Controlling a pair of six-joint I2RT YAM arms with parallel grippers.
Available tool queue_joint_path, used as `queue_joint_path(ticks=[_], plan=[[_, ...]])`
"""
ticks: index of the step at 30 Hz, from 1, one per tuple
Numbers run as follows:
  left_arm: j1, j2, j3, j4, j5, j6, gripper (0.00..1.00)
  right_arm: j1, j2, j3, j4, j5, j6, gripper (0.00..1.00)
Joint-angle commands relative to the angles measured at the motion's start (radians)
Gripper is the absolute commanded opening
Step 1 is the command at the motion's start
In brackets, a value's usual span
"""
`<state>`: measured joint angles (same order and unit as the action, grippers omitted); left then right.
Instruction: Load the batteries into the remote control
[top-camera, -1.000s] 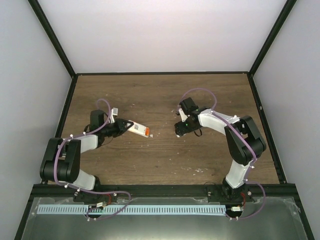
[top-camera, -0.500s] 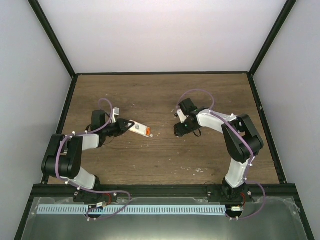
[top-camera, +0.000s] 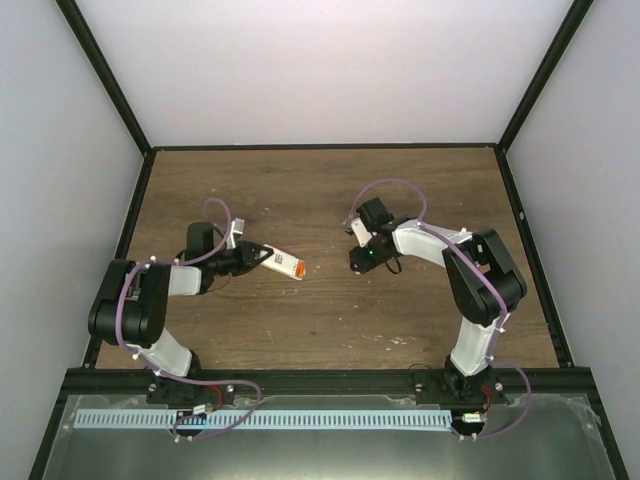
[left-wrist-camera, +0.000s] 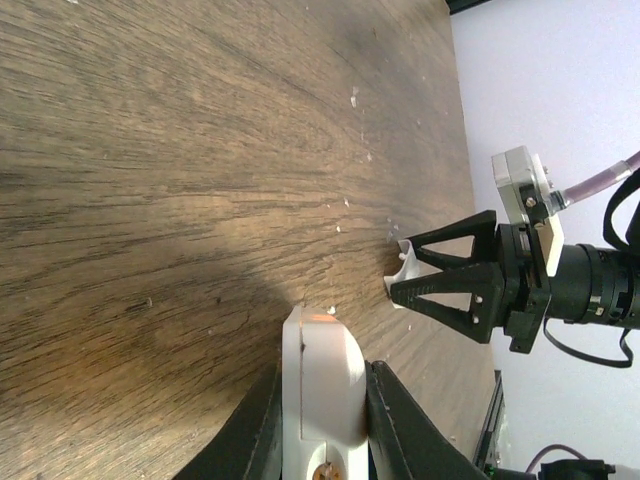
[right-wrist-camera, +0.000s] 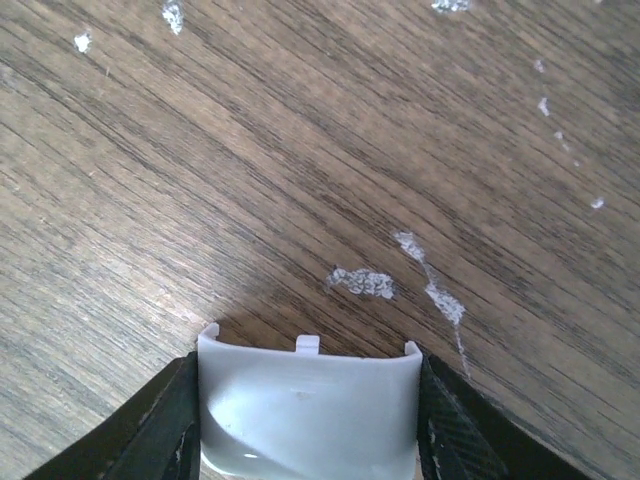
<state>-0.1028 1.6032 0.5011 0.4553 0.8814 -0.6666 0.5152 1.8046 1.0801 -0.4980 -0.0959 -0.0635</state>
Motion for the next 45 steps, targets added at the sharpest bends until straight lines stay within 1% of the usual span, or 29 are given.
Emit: queue_joint_path(ticks=[1, 5, 10, 18, 23, 28, 33, 45], plan=[[-0.015, 0.022, 0.000, -0.001, 0.004, 0.057, 0.00, 0.022, 0.022, -0.011, -0.030, -0.010, -0.020, 0.44], [-0.044, 0.037, 0.007, -0.001, 0.027, 0.071, 0.00, 0.052, -0.018, 0.019, -0.034, -0.046, -0.037, 0.41], [-0.104, 0.081, 0.023, -0.009, 0.036, 0.091, 0.00, 0.111, -0.084, 0.047, -0.008, -0.098, -0.068, 0.41], [-0.136, 0.130, 0.036, 0.020, 0.048, 0.088, 0.00, 0.187, -0.141, -0.011, 0.086, -0.191, -0.138, 0.41], [-0.136, 0.140, 0.038, 0.023, 0.055, 0.092, 0.00, 0.203, -0.134, -0.031, 0.118, -0.227, -0.174, 0.42], [-0.136, 0.140, 0.040, 0.024, 0.056, 0.093, 0.00, 0.212, -0.113, -0.025, 0.134, -0.231, -0.195, 0.44], [-0.135, 0.137, 0.042, 0.019, 0.051, 0.093, 0.00, 0.220, -0.092, -0.019, 0.140, -0.240, -0.212, 0.44], [-0.136, 0.128, 0.053, 0.012, 0.048, 0.091, 0.00, 0.235, -0.045, -0.017, 0.166, -0.197, -0.246, 0.45]])
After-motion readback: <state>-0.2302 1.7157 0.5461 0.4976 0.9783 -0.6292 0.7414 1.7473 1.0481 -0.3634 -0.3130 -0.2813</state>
